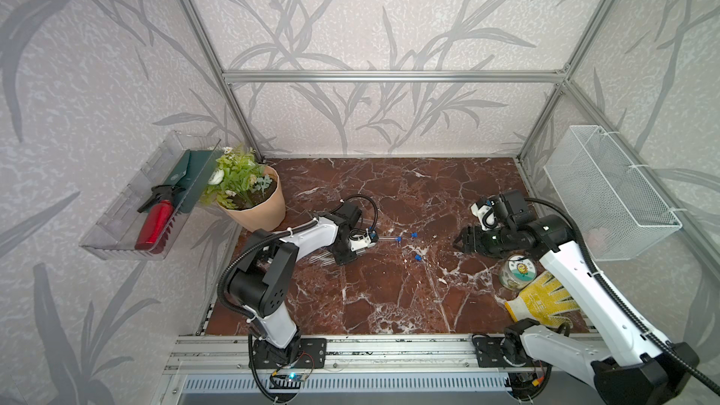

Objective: Insert stoppers into test tubes
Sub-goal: Pick up the test tube at the center of the board.

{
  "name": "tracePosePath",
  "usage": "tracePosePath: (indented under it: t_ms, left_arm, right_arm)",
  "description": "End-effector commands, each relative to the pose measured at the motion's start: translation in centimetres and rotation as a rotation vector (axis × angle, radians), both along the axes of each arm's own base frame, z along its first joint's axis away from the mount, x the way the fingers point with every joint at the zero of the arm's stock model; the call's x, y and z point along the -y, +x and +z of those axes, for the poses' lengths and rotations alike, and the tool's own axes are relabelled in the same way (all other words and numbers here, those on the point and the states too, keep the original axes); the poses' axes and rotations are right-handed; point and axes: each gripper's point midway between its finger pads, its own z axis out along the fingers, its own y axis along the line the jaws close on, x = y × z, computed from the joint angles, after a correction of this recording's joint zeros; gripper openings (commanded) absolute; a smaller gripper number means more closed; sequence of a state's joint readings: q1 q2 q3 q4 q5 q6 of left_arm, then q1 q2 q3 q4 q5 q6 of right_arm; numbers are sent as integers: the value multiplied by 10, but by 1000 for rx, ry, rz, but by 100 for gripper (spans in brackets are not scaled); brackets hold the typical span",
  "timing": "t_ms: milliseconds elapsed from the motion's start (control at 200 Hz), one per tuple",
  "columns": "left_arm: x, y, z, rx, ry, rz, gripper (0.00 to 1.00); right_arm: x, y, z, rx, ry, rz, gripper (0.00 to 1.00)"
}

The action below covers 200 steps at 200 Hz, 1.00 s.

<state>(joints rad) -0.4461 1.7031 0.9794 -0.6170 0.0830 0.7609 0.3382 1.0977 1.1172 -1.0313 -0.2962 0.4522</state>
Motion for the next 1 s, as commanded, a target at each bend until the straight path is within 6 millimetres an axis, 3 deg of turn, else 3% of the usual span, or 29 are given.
tracePosePath:
  t_ms: [0,325,495,680,885,995]
  left_arm:
    - [-3,-8,-13,-56,14,-24,25]
    - [-4,-7,-1,-27,5,-31,16]
    - [9,-8,25,-17,-79,-37,14]
    - [40,-13,65,15,-288,-29,13]
    - [73,-24,106,14,-515,-49,12]
    - [89,-31,128,16,-642,-76,11]
  right_arm:
    - [3,-6,5,-4,3,-7,69]
    - [0,-8,3,-10,16,3,69]
    - [-9,-9,1,-12,55,24,69]
    - [-49,-11,-1,11,160,123,69]
    - [-115,-21,31,214,378,384,69]
    - [-137,-26,41,357,409,500,69]
